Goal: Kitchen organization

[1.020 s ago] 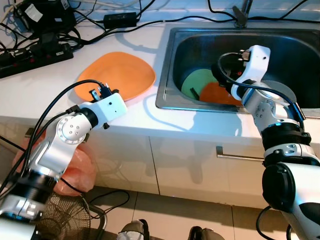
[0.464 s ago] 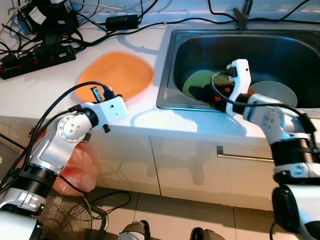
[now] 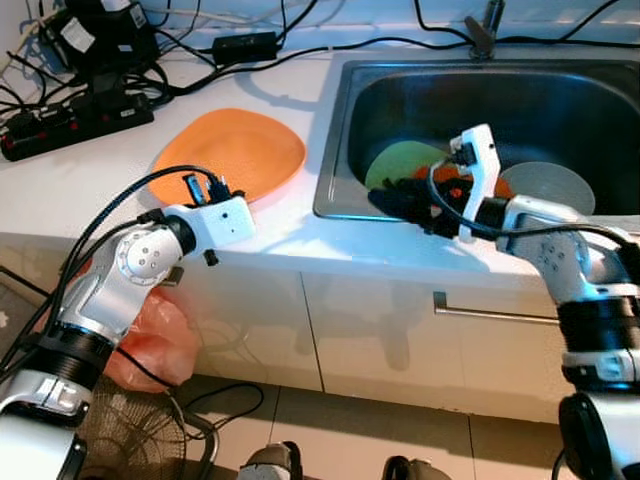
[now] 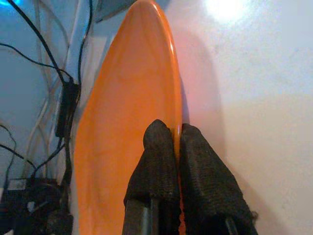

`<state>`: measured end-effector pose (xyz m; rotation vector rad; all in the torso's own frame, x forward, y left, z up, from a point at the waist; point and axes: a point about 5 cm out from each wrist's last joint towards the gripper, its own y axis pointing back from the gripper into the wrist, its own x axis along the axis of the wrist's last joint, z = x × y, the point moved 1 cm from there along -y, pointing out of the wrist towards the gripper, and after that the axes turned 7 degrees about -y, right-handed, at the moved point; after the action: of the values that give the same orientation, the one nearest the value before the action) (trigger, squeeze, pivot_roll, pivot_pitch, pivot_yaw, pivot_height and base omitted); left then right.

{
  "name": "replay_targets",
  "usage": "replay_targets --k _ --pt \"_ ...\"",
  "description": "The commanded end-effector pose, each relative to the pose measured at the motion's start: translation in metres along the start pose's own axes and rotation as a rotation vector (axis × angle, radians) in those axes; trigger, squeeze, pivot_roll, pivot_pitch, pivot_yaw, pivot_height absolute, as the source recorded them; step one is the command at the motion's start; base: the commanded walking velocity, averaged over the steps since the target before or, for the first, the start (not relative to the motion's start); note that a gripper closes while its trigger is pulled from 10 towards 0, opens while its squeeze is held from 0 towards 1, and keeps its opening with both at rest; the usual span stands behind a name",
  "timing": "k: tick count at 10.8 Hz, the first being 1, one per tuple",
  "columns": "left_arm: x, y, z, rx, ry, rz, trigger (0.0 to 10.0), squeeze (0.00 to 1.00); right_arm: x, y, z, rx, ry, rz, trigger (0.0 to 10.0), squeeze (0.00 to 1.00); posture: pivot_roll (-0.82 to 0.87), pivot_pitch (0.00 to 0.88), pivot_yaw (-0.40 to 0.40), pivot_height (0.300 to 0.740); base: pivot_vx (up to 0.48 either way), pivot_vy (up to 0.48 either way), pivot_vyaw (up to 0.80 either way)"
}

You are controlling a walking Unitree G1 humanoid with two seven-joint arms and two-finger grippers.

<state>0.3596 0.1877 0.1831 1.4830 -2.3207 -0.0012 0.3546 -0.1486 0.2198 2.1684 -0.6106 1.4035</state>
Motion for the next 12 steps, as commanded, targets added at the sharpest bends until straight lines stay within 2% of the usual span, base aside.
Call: replay_targets --k 1,3,5,7,8,10,11,12 --pt "-0.011 0.001 0.008 -0.013 -0.006 -0.051 0.0 0.0 -0.003 -0.001 -0.006 0.034 0.006 -0.017 10.0 0.0 0.1 0.149 0.109 0.74 0.0 0.0 0.0" --pt "-0.005 0.0 0.002 0.101 -0.083 -0.031 0.0 0.0 -0.002 -0.001 -0.006 0.027 0.008 -0.013 10.0 0.0 0.1 0.149 0.111 0.74 0.0 0.0 0.0" --pt "0.012 0.001 -0.001 0.232 -0.165 0.043 0.0 0.0 -0.001 -0.001 -0.007 0.03 0.01 -0.01 10.0 0.0 0.1 0.148 0.111 0.74 0.0 0.0 0.0" --pt "0.021 0.002 -0.004 0.323 -0.217 0.086 0.0 0.0 0.0 -0.001 -0.007 0.028 0.01 -0.004 10.0 0.0 0.1 0.147 0.112 0.74 0.0 0.0 0.0" --pt "0.029 0.005 -0.007 0.433 -0.282 0.13 0.0 0.0 0.001 -0.001 -0.007 0.023 0.011 0.0 10.0 0.0 0.1 0.147 0.112 0.74 0.0 0.0 0.0" --pt "0.04 0.008 -0.007 0.526 -0.343 0.194 0.0 0.0 0.001 -0.001 -0.007 0.023 0.008 0.004 10.0 0.0 0.1 0.149 0.11 0.74 0.0 0.0 0.0" --pt "0.052 0.007 -0.004 0.57 -0.36 0.266 0.0 0.0 0.006 -0.002 -0.009 0.038 -0.021 0.032 10.0 0.0 0.1 0.148 0.108 0.74 0.0 0.0 0.0" --pt "0.056 0.002 0.003 0.565 -0.36 0.29 0.0 0.0 0.016 -0.003 -0.013 0.068 -0.085 0.094 10.0 0.0 0.1 0.148 0.108 0.74 0.0 0.0 0.0"
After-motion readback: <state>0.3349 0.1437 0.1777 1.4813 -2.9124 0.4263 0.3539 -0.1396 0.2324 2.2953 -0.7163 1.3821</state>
